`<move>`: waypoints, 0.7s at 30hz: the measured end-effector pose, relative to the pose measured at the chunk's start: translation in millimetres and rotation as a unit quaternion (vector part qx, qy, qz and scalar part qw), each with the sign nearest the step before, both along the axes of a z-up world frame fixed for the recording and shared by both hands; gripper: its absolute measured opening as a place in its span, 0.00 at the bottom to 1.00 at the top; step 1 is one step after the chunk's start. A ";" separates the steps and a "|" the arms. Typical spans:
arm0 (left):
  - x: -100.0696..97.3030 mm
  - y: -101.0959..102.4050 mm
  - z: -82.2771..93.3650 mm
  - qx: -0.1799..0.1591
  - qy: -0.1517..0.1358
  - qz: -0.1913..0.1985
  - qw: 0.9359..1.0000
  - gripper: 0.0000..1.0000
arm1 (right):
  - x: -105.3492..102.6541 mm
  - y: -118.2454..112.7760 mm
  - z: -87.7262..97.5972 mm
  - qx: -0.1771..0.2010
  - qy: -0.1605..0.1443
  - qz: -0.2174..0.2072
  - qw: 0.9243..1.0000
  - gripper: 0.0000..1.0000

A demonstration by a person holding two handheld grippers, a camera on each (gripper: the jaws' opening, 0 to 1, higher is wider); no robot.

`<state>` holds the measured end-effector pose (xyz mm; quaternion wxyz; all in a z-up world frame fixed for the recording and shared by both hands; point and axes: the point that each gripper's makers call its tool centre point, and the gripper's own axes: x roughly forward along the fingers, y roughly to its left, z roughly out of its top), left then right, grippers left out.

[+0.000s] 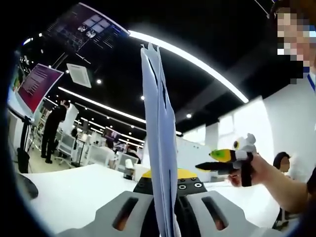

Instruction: Organize the stack of printing papers by aligning and flattening the scattered papers on the table

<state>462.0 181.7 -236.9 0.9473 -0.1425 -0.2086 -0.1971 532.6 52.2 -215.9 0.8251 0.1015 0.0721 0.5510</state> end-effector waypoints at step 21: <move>0.6 2.8 -0.5 -0.002 0.001 0.002 1.000 0.06 | 14.6 -27.9 -24.9 -0.034 -0.002 -0.067 0.997 0.70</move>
